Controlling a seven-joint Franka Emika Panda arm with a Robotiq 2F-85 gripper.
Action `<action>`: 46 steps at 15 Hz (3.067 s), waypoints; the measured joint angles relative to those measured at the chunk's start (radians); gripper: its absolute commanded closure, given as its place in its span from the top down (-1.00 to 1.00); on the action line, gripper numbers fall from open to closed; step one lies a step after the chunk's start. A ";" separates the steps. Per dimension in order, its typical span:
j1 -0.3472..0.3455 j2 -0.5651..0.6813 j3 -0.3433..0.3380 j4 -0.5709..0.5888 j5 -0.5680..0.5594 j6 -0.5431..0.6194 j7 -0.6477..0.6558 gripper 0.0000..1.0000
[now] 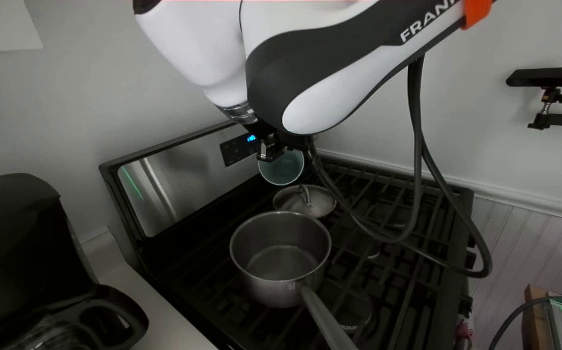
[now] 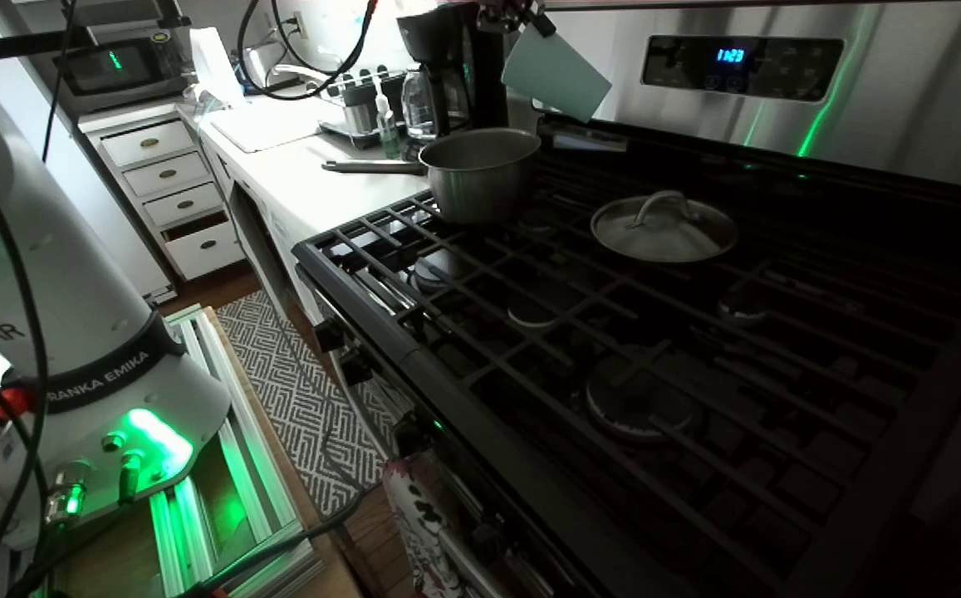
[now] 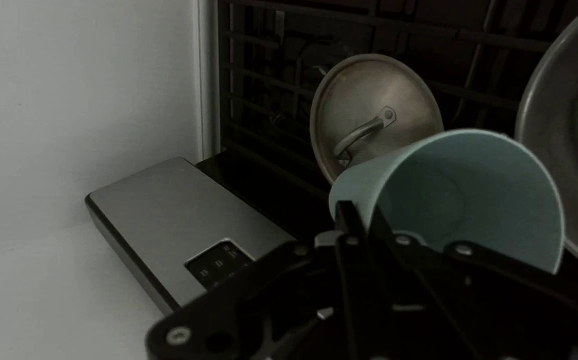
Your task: Put the lid on the stove, then pour water from the cup into the pot
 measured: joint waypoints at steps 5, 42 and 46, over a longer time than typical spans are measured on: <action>0.017 0.012 0.009 -0.008 -0.026 -0.020 0.101 -0.98; 0.094 0.042 0.082 -0.014 -0.223 -0.246 0.486 -0.98; 0.069 0.040 0.075 -0.009 -0.116 -0.199 0.418 -0.98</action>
